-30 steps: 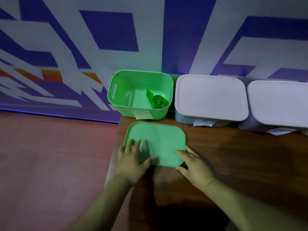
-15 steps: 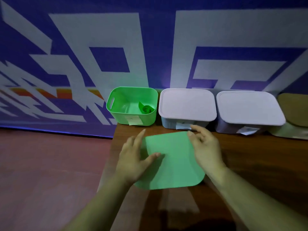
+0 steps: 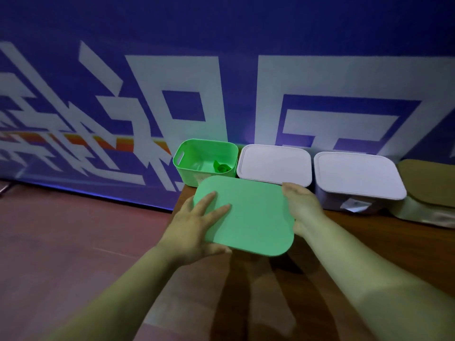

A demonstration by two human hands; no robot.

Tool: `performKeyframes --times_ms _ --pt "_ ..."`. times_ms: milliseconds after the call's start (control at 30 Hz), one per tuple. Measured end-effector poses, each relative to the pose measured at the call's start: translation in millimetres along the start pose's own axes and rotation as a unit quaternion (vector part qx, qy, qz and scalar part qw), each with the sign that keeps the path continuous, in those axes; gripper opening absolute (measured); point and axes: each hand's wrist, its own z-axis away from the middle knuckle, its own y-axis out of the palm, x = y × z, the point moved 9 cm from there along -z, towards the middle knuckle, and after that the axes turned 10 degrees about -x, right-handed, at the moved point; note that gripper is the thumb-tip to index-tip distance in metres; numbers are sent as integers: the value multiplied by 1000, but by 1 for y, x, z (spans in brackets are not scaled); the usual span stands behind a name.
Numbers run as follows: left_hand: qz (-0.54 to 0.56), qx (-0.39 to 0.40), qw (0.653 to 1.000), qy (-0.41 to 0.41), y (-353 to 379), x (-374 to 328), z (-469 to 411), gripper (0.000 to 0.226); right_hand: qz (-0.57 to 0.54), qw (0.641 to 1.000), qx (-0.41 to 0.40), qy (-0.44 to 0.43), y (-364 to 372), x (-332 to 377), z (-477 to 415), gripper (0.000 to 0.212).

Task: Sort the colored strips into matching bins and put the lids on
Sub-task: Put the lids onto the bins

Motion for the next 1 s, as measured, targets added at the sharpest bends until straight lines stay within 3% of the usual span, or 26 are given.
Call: performKeyframes --times_ms 67,167,233,300,433,800,1000 --pt "0 -22 1000 -4 -1 11 -6 102 133 983 27 -127 13 13 4 34" --pt "23 -45 999 -9 -3 41 -15 100 411 862 137 -262 48 8 25 77" --pt "17 -38 999 -5 -3 65 -22 101 500 803 196 -259 67 -6 33 101" --pt "13 -28 1000 -4 -5 92 -31 102 539 771 230 -249 86 -13 33 118" --pt "23 -29 999 3 -9 140 -64 101 596 720 242 -261 133 -13 19 127" --pt "17 2 999 30 29 216 -174 105 633 701 180 -275 217 -7 -69 120" --pt "31 13 999 2 63 230 -208 108 647 685 161 -293 232 -7 -111 120"
